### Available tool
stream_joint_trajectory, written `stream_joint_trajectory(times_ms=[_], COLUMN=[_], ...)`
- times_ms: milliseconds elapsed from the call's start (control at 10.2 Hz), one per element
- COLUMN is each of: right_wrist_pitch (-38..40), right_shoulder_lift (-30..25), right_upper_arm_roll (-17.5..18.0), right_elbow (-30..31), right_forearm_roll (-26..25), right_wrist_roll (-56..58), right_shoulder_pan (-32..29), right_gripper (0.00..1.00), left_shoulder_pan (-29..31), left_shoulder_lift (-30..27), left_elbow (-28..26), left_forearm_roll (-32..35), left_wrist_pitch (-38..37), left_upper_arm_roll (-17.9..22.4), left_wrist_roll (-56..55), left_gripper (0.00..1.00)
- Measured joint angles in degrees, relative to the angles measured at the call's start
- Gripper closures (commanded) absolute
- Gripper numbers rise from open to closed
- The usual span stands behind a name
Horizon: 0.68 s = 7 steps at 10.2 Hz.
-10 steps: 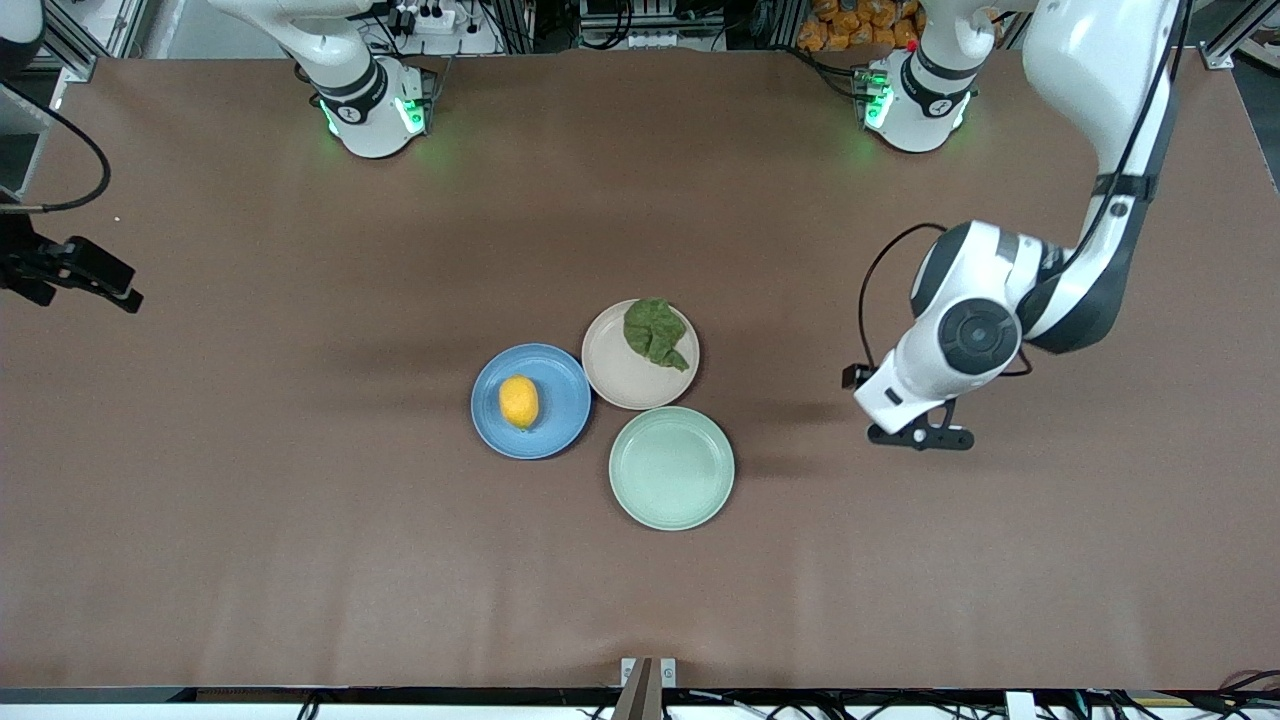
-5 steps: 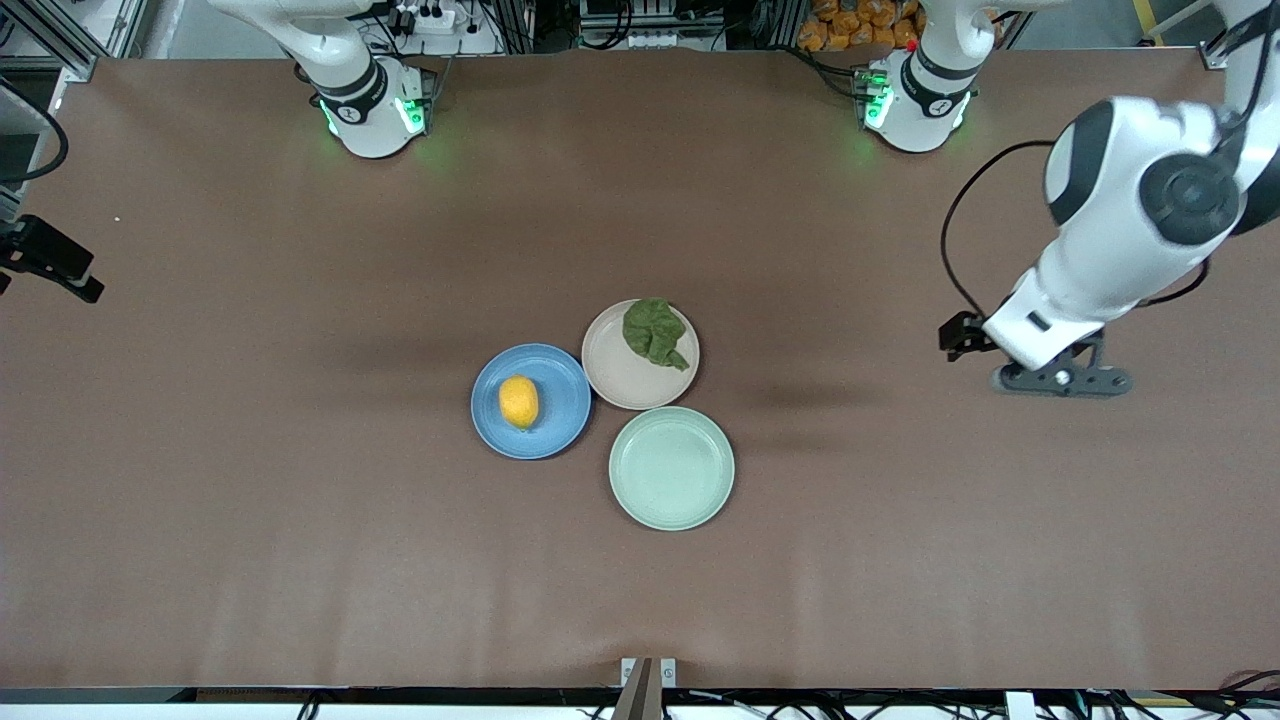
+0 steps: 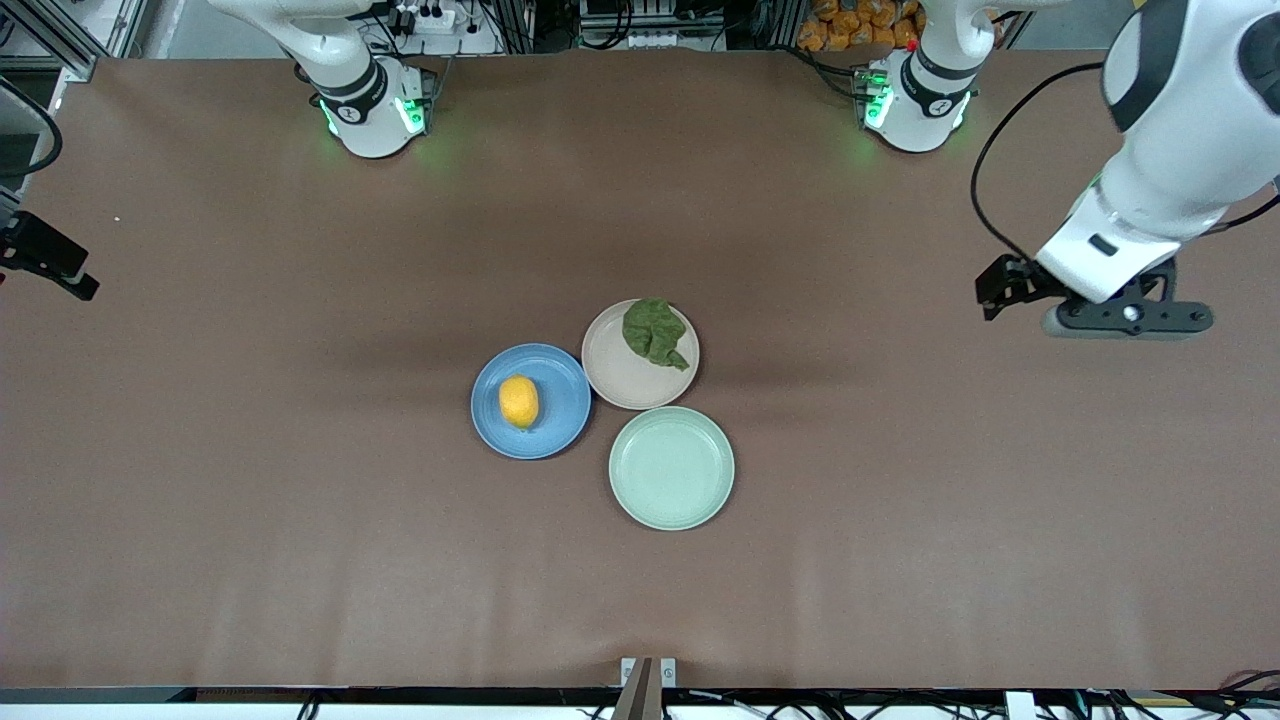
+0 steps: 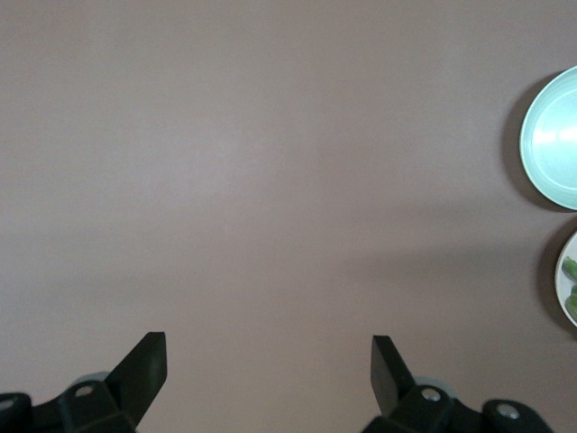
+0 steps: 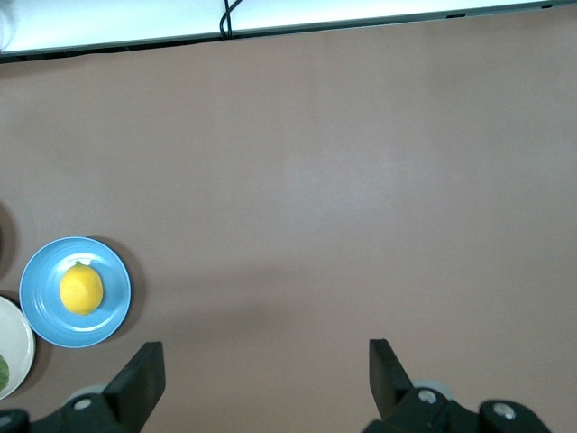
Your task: Place lemon and lettuce in plates
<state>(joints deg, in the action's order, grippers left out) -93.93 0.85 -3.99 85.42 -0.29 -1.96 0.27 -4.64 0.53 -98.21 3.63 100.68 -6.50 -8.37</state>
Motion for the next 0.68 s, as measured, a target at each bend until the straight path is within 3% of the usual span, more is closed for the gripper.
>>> stream_joint_trajectory(times_ms=[683], right_wrist_pitch=[4.3], right_shoulder_lift=[0.9], right_upper_arm_roll=[0.1], right_elbow=[-0.1], right_forearm_roll=[0.7], right_wrist_roll=[0.1], right_shoulder_pan=[0.9], right_gripper=[0.0], left_shoulder_pan=[2.1], left_shoulder_lift=[-1.8], left_elbow=[5.1], left_forearm_roll=[-2.0], left_wrist_pitch=[-9.0], left_upper_arm_roll=[0.2], left_wrist_roll=[0.5], left_gripper=[0.0])
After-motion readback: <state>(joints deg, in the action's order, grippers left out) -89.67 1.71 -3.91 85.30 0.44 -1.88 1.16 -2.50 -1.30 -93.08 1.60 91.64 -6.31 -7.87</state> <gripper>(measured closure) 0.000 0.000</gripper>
